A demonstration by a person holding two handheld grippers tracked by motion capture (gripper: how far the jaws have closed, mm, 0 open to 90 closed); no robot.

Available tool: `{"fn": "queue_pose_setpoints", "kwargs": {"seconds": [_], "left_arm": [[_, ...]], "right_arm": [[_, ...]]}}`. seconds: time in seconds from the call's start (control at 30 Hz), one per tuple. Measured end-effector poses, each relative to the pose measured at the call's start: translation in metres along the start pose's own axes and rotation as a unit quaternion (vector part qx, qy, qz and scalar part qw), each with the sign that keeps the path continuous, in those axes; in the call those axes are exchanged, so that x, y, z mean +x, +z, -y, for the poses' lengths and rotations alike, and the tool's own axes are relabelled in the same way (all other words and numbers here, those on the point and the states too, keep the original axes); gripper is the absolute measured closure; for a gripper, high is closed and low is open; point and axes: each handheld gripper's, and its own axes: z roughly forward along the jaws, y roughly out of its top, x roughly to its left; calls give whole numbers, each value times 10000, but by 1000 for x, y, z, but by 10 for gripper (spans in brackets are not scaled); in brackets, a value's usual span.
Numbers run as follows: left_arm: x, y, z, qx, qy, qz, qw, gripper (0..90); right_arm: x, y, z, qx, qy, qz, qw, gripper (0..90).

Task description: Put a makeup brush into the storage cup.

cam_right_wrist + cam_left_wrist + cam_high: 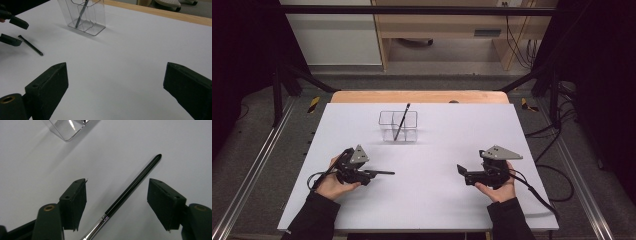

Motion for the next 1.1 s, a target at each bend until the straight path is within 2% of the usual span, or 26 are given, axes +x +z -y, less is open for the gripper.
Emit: {"fn": "queue_pose_setpoints", "kwargs": {"seconds": [0.3, 0.7, 1.1], "left_arm": [[-2, 8, -1, 102, 48, 143, 9998, 425], [-3, 17, -1, 358, 37, 306, 9989, 572], [-1, 18, -1, 401, -226, 526, 9976, 656]], "right_arm": [[1, 2, 1, 28, -24, -18, 10000, 61], [3, 4, 2, 59, -26, -25, 10000, 61], [3, 4, 3, 64, -18, -24, 10000, 62]]}}
